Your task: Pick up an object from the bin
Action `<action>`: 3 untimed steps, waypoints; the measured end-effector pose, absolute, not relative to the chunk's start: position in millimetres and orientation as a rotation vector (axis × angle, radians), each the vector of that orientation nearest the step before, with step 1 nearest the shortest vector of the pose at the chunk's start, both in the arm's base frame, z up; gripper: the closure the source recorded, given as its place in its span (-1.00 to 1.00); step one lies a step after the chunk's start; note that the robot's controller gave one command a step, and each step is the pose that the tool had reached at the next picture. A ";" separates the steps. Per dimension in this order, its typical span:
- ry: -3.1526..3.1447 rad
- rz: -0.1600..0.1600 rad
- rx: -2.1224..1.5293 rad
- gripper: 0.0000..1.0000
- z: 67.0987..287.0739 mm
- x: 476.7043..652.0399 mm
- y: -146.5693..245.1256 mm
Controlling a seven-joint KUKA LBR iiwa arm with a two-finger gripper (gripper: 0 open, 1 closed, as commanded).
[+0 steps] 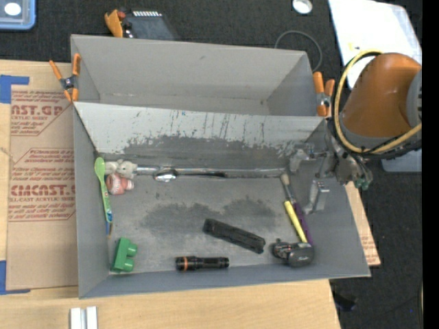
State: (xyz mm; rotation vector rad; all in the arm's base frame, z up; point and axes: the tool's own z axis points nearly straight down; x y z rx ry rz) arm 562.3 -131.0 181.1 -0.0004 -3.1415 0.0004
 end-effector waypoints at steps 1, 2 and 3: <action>-3.144 0.001 0.001 -1.00 182.1 563.1 -130.8; -3.149 0.003 0.045 -1.00 99.7 548.3 -61.6; -3.142 0.002 -0.067 -1.00 107.8 527.7 -31.9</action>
Offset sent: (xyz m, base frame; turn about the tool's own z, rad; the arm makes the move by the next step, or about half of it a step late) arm -0.0203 0.0941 -0.1111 -0.0406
